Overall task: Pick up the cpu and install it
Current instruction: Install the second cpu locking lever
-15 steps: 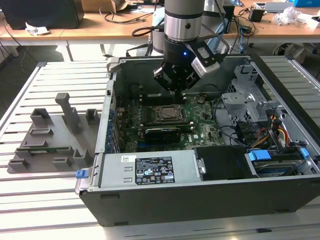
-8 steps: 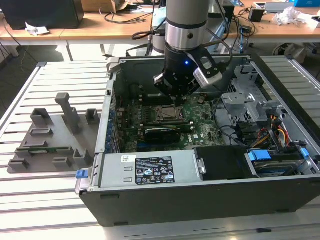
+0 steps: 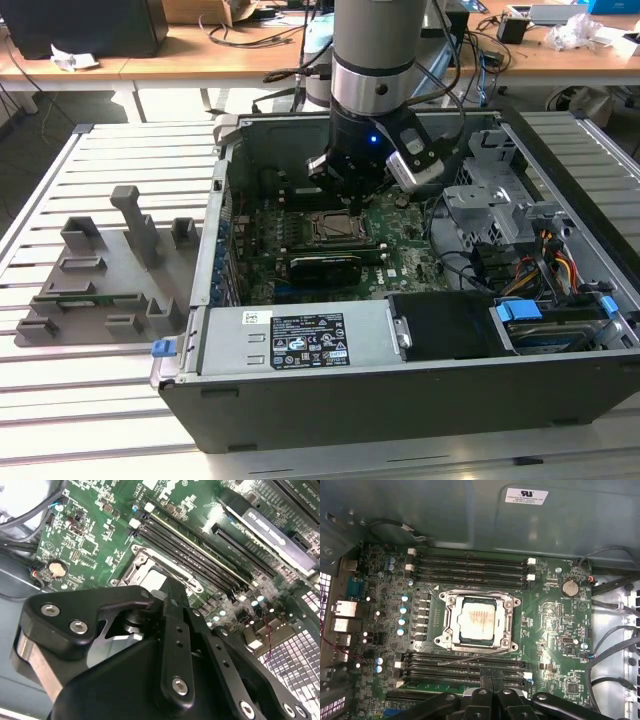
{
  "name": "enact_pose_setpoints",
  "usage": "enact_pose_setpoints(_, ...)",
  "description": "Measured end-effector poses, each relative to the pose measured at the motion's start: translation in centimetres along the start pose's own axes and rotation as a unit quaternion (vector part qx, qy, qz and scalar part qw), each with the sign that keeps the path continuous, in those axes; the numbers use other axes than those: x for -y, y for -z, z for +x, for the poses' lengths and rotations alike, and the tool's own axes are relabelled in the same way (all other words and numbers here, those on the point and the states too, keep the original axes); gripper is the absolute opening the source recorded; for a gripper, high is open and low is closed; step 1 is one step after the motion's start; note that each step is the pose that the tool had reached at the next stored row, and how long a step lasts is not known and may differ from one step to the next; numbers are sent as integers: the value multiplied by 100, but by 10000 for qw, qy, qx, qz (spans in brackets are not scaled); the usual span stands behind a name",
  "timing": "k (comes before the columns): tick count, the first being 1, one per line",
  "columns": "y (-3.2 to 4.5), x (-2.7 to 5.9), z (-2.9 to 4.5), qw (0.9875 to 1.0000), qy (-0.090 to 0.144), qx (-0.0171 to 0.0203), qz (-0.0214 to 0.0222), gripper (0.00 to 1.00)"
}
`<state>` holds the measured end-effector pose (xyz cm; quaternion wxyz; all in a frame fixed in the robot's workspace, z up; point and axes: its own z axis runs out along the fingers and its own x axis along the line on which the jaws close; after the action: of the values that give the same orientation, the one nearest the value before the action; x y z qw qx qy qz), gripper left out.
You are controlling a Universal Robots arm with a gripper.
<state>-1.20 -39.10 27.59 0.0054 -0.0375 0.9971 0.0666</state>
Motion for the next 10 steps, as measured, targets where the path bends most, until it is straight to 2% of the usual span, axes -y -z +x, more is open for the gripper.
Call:
enact_pose_setpoints(7, -142, 19, 2, 10000, 0, -2, 0, 11)
enact_pose_setpoints(8, -174, 23, 2, 10000, 0, -3, -1, 11)
enact_pose_setpoints(9, -242, 32, 3, 10000, 0, -4, 0, 11)
enact_pose_setpoints(10, -285, 21, 29, 10000, 1, -4, 1, 11)
